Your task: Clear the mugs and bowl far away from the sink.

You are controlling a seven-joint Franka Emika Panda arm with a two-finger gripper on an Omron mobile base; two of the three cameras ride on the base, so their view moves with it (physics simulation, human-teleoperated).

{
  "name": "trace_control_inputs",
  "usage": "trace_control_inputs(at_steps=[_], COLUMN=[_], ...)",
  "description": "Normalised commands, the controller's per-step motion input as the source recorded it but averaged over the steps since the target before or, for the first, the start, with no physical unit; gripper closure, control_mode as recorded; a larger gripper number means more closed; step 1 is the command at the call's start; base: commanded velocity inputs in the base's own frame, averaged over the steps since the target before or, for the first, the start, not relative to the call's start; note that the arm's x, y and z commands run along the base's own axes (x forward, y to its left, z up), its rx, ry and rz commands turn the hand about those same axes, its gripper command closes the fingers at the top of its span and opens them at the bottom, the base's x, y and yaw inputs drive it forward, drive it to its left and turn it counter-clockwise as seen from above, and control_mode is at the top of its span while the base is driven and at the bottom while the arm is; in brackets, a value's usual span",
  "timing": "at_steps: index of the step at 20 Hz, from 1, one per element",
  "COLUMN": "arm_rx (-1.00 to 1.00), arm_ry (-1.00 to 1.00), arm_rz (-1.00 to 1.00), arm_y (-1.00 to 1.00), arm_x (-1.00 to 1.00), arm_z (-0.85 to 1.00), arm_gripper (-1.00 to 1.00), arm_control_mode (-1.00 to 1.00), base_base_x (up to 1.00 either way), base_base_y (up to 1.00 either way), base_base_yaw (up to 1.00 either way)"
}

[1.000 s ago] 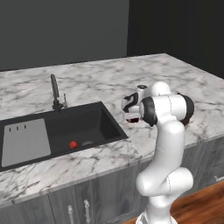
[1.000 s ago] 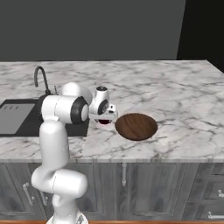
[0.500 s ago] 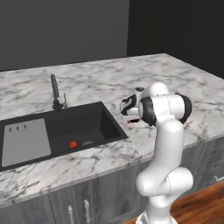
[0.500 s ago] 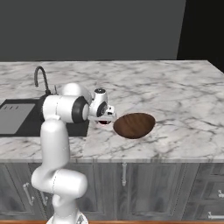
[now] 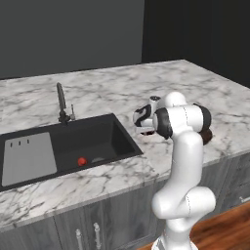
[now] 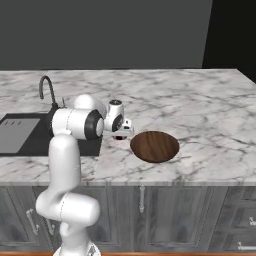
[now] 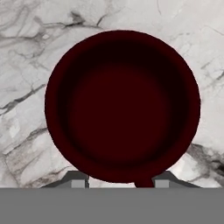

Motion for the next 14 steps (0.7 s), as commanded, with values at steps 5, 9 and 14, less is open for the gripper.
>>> trace_control_inputs(at_steps=[5,9,14], arm_rx=[0.0,-0.01,-0.02], arm_ry=[0.0,0.0,0.0], arm_rz=[0.0,0.0,0.0], arm_y=[0.0,0.01,0.0], arm_x=[-0.06,-0.16,-0.17], arm_z=[0.02,0.09,0.17], arm_gripper=[1.0,1.0,1.0], arm_control_mode=[-1.0,-1.0,-1.0], base_base_x=[0.0,0.0,0.0], base_base_y=[0.0,0.0,0.0], base_base_yaw=[0.0,0.0,0.0])
